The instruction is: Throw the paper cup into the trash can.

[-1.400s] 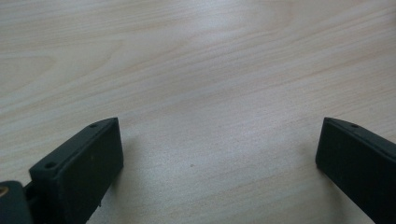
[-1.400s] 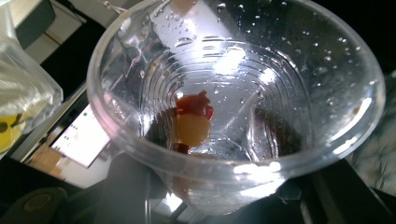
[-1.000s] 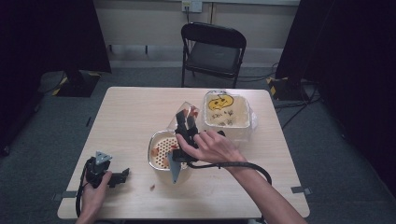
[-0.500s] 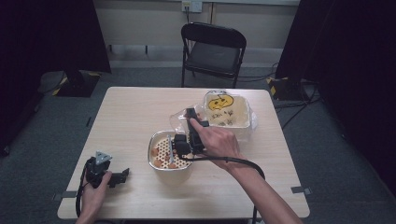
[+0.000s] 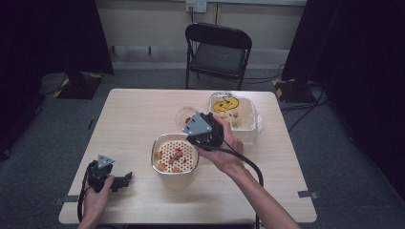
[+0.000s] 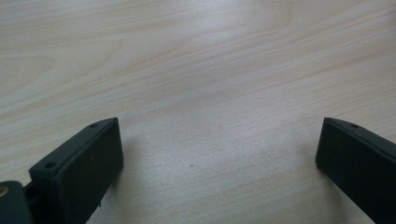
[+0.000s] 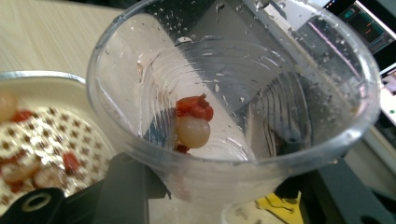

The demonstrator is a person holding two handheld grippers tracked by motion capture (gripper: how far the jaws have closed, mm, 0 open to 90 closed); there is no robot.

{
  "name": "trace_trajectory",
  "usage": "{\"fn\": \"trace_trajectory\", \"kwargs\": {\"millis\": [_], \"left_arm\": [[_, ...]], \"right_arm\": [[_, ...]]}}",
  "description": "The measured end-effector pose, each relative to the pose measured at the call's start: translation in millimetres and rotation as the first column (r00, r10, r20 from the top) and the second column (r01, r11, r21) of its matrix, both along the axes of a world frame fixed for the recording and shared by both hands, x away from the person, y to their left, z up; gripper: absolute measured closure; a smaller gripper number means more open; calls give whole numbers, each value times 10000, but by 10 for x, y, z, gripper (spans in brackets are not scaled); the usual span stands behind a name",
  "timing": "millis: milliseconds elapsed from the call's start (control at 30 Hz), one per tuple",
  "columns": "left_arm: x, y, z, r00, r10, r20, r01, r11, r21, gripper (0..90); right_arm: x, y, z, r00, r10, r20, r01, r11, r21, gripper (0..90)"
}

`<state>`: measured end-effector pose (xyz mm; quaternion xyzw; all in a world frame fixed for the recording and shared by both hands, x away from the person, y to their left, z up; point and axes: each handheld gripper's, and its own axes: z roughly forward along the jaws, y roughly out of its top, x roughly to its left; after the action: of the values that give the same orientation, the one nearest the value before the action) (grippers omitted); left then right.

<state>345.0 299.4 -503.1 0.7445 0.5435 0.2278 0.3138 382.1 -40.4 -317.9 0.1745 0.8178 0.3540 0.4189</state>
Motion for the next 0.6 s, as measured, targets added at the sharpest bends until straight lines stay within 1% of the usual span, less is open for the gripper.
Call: {"fn": "trace_trajectory", "kwargs": {"millis": [33,67,133,200,267,300,333,400,433,467,500,533,567,600], "left_arm": [[0,0,0,10000,-4,-3,4,10000,-12,3],[0,0,0,10000,2,2,-2,10000,-1,3],[0,0,0,10000,0,0,0,10000,-4,3],[0,0,0,10000,0,-2,0,10000,-5,3],[0,0,0,10000,-1,-3,1,10000,1,3],[0,0,0,10000,0,0,0,10000,-4,3],[0,0,0,10000,0,0,0,10000,-4,3],[0,0,0,10000,-1,0,1,10000,-2,3],[0,0,0,10000,2,1,-2,10000,-1,3],[0,0,0,10000,2,1,-2,10000,-1,3],[0,0,0,10000,-1,-1,1,10000,-4,3],[0,0,0,10000,2,0,-2,10000,-3,3],[0,0,0,10000,2,0,-2,10000,-3,3],[0,0,0,10000,2,1,-2,10000,-1,3]], "right_arm": [[6,-27,10,9997,88,-241,-73,9980,624,518],[6,-27,10,9997,88,-241,-73,9980,624,518],[12,-46,10,9988,173,-451,-116,9923,1235,519],[11,-65,4,9980,267,-564,-158,9824,1862,519],[1,-74,-4,9985,305,-457,-195,9744,2240,520],[-4,-93,-5,9979,396,-517,-227,9552,2950,521],[-11,-97,-3,9980,423,-476,-249,9471,3199,521],[-10,-111,4,9974,509,-507,-281,9263,3758,521],[-6,-117,8,9975,517,-485,-287,9202,3905,521],[-6,-117,8,9975,517,-485,-287,9202,3905,521],[9,-137,12,9974,505,-517,-238,9046,4256,520],[21,-154,15,9974,481,-535,-198,8983,4390,521],[21,-154,15,9974,481,-535,-198,8983,4390,521],[35,-175,19,9974,450,-565,-145,8909,4540,521]]}}
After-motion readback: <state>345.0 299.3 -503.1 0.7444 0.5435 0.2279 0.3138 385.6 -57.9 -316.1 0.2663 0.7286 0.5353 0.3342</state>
